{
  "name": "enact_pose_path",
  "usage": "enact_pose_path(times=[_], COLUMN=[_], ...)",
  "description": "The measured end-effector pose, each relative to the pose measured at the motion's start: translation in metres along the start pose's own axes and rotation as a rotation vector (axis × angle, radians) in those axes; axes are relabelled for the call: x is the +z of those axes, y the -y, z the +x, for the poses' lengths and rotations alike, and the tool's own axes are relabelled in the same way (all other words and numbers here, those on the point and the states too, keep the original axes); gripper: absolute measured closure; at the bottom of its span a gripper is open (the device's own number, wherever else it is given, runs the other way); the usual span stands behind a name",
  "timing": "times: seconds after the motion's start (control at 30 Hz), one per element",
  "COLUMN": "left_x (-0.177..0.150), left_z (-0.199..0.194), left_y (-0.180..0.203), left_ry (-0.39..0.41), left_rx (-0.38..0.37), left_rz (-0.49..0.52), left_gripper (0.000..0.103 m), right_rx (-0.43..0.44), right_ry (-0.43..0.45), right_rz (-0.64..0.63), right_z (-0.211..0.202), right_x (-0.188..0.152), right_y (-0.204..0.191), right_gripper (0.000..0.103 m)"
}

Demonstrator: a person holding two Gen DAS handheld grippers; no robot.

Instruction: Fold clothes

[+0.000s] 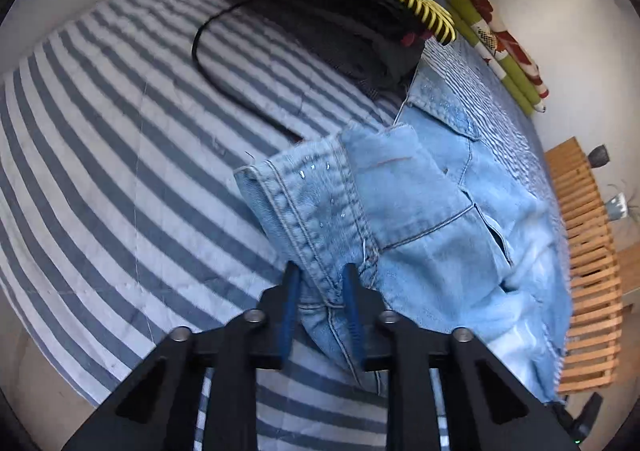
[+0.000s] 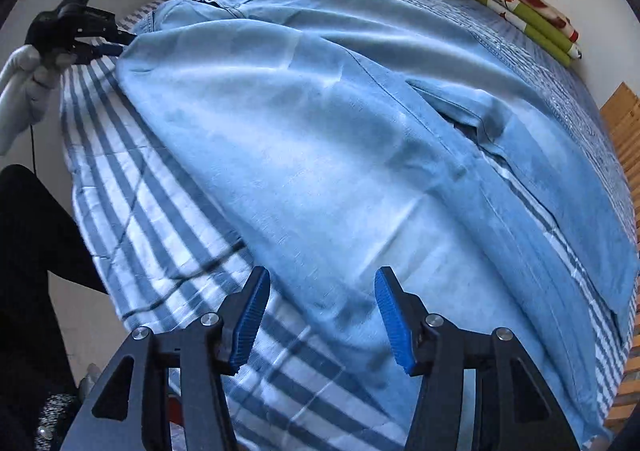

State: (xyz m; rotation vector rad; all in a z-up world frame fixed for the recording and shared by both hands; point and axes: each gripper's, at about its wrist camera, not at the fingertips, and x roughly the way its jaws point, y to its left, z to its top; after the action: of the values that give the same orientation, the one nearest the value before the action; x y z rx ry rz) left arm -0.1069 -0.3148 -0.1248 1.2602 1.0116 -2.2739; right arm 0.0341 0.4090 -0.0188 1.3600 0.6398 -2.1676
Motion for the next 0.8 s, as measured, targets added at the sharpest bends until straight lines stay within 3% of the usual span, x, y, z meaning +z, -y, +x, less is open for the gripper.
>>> enact_pose_path(times=[0.03, 0.07, 0.27, 0.37, 0.4, 0.47, 0.5, 0.6, 0.7, 0.8], left_x=[0.000, 0.001, -0.008, -0.009, -0.008, 0.000, 0.005, 0.023, 0.038, 0.058], left_z=[-0.005, -0.012, -0.102, -0.123, -0.119, -0.103, -0.091, -0.060, -0.042, -0.034], left_y=[0.007, 0.012, 0.033, 0.044, 0.048, 0.053, 0.054, 0.065, 0.078, 0.094], left_ry=[0.010, 0.027, 0.164, 0.186, 0.178, 0.156, 0.138, 0.101, 0.096, 0.113], left_rx=[0.001, -0.004, -0.117, -0.111, -0.085, -0.013, 0.020, 0.104, 0.130, 0.150], left_rz=[0.014, 0.026, 0.068, 0.090, 0.096, 0.099, 0.094, 0.110, 0.130, 0.138], left_gripper=[0.090, 0.091, 0.092, 0.092, 0.092, 0.092, 0.092, 0.092, 0.093, 0.093], right_rx=[0.004, 0.027, 0.136, 0.205, 0.226, 0.177, 0.130, 0.104, 0.042, 0.078], right_ry=[-0.011, -0.027, 0.112, 0.146, 0.147, 0.104, 0.090, 0.098, 0.123, 0.147], right_rz=[0.014, 0.038, 0.061, 0.098, 0.133, 0.214, 0.258, 0.302, 0.249, 0.204], right_z=[-0.002, -0.005, -0.089, -0.108, -0.104, -0.085, -0.076, -0.065, -0.072, -0.083], right_x=[0.002, 0.005, 0.012, 0.020, 0.026, 0.032, 0.038, 0.028, 0.007, -0.016], right_y=[0.007, 0.016, 0.059, 0.085, 0.095, 0.111, 0.117, 0.117, 0.098, 0.072], right_gripper=[0.092, 0.103, 0.102, 0.101, 0.098, 0.073, 0.052, 0.051, 0.051, 0.051])
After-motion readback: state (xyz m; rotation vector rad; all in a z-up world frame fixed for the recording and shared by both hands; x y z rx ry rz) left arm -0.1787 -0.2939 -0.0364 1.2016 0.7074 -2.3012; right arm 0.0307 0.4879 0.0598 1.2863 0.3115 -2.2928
